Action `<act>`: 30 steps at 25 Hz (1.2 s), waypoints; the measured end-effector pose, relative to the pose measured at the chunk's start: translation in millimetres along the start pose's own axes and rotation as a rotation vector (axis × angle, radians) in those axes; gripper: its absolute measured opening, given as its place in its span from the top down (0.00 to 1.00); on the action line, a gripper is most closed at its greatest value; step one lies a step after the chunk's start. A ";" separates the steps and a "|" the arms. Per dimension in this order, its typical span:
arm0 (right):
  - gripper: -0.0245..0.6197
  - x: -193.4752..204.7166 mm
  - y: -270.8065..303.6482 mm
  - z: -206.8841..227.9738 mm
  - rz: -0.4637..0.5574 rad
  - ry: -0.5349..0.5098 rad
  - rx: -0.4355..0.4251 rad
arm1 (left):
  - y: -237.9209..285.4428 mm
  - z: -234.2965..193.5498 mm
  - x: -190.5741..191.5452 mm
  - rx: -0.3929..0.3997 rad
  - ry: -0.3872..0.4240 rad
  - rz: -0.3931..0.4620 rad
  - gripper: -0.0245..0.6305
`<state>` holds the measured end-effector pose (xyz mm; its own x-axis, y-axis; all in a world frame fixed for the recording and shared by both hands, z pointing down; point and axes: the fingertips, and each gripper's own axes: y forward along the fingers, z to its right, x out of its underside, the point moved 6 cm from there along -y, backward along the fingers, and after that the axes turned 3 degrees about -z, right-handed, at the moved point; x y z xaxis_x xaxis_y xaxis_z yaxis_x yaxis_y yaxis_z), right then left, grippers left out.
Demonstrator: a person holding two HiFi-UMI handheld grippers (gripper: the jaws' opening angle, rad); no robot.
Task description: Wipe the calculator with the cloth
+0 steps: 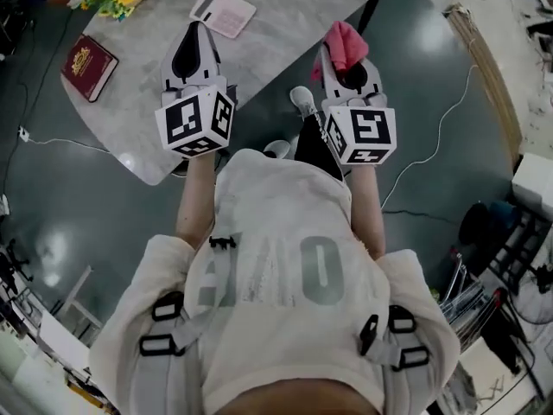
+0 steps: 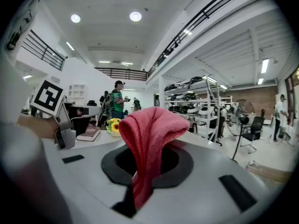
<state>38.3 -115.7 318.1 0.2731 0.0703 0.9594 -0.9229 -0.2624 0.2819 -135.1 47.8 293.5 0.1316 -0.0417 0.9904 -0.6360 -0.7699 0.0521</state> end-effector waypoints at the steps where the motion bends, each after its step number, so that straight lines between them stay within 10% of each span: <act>1: 0.89 -7.4 14.6 -5.7 0.009 -0.030 -0.045 | -2.8 -12.1 -2.3 -0.050 -0.001 0.013 0.93; 17: 0.89 -89.1 156.3 -28.2 0.126 -0.199 -0.586 | -31.6 -67.5 -33.5 -0.654 -0.035 0.099 0.93; 30: 0.88 -93.4 171.4 0.4 0.177 -0.286 -0.773 | -52.5 -17.3 -39.5 -0.898 -0.033 0.177 0.93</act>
<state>-145.3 -167.6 276.7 0.0695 -0.1838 0.9805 -0.8560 0.4938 0.1532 -120.1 100.9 253.8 -0.0112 -0.1407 0.9900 -0.9994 0.0336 -0.0066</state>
